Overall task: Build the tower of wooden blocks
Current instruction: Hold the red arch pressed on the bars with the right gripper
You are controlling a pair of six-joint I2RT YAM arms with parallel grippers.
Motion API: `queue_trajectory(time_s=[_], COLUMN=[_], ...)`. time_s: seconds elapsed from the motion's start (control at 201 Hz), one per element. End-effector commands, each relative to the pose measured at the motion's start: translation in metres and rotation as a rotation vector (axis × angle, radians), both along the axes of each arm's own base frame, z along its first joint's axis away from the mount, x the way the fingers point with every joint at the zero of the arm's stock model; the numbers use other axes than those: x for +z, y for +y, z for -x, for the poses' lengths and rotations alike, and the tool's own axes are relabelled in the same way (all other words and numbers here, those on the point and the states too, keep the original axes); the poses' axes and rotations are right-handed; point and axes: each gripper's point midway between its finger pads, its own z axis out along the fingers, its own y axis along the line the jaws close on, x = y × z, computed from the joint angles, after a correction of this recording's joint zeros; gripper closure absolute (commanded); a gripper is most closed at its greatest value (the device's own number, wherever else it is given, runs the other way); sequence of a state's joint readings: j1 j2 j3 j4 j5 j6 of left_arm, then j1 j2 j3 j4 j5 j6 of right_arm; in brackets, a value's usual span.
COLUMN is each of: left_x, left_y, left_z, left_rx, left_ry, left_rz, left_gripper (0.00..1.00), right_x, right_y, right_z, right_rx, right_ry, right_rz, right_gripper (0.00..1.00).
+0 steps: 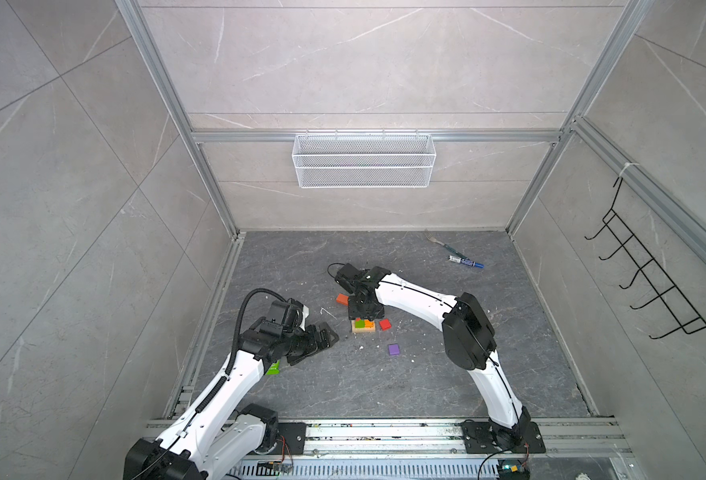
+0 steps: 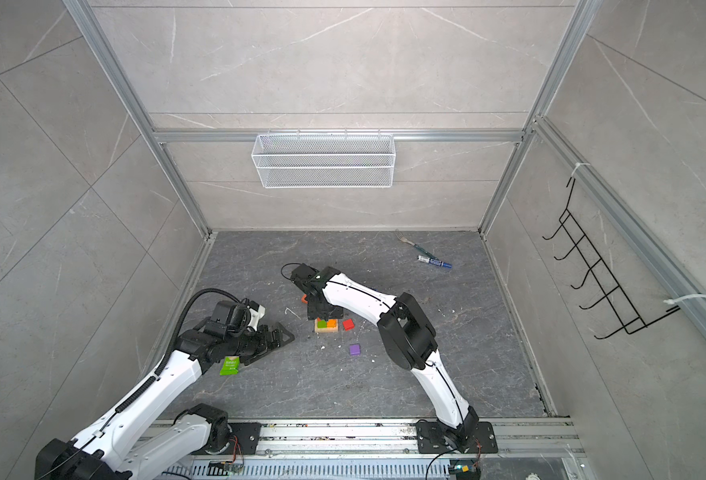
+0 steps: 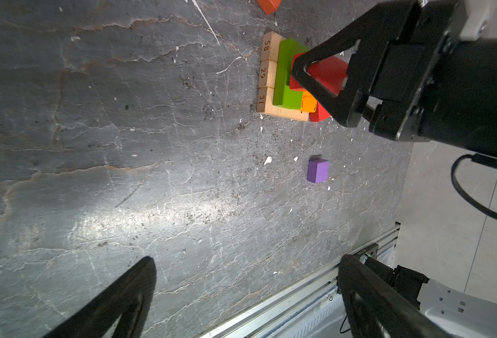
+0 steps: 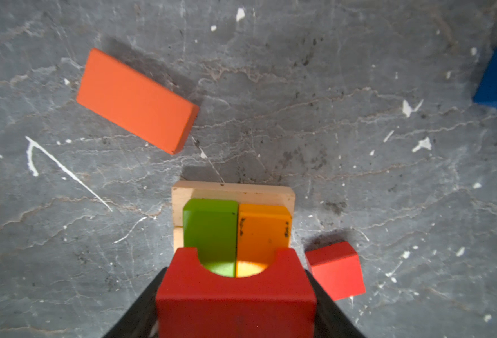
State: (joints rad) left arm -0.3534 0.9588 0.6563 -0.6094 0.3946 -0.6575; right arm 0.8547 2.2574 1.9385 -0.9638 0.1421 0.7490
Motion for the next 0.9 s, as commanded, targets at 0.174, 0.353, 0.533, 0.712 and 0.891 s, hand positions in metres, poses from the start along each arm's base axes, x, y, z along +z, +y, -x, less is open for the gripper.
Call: queue_trajectory(time_s=[0.174, 0.353, 0.533, 0.712, 0.891], left_x=[0.01, 0.0095, 0.0091, 0.0086, 0.0082], left_y=[-0.0027, -0.0029, -0.0032, -0.0038, -0.0039], left_z=[-0.0013, -0.0017, -0.0019, -0.0021, -0.0028], left_rx=[-0.022, -0.025, -0.026, -0.028, -0.029], left_ry=[-0.028, -0.028, -0.024, -0.023, -0.023], left_rz=[0.018, 0.017, 0.017, 0.018, 0.017], left_gripper=[0.0, 0.0, 0.01, 0.01, 0.01], right_x=[-0.0068, -0.0087, -0.0094, -0.0111, -0.013], right_y=[0.0008, 0.0018, 0.0031, 0.0039, 0.0044], right_z=[-0.0075, -0.0075, -0.0071, -0.006, -0.0052], right_rx=[-0.018, -0.016, -0.016, -0.015, -0.013], right_ry=[0.002, 0.007, 0.011, 0.019, 0.024], right_rz=[0.003, 0.004, -0.002, -0.005, -0.007], right_gripper=[0.74, 0.72, 0.7, 0.65, 0.6])
